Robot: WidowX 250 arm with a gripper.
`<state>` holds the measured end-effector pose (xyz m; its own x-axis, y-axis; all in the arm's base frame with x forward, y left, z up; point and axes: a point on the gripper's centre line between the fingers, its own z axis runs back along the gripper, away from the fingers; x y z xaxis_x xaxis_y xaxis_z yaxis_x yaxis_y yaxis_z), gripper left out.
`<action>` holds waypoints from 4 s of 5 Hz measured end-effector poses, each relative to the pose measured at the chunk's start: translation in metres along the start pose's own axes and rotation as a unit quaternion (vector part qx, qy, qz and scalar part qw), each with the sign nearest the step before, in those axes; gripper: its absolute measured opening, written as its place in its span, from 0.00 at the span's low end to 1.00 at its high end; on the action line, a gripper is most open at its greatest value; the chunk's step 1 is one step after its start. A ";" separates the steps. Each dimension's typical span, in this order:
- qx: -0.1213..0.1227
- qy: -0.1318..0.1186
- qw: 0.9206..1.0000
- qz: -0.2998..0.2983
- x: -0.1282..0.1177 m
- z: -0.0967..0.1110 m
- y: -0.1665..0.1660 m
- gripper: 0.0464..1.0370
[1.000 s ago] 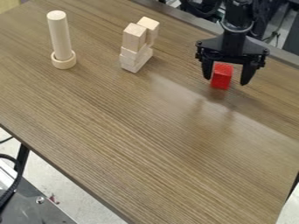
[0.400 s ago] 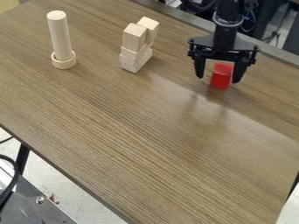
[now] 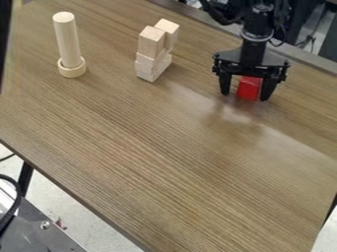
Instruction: Put the red block on the tower
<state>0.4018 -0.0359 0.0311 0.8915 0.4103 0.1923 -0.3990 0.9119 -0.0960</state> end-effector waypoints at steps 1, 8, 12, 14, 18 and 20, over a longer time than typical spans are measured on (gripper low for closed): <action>-0.005 -0.009 1.000 0.005 0.003 -0.004 -0.002 0.65; -0.038 -0.059 0.995 -0.074 -0.018 0.135 0.066 0.56; 0.019 -0.055 0.997 -0.051 0.035 0.133 0.106 0.56; 0.032 -0.042 0.998 -0.032 0.039 0.123 0.129 0.56; 0.041 -0.032 0.998 -0.028 0.041 0.103 0.144 0.56; 0.043 -0.029 0.998 -0.034 0.038 0.098 0.141 0.56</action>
<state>0.3581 0.1089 0.1206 0.9044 0.3445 0.2516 -0.3568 0.9342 0.0037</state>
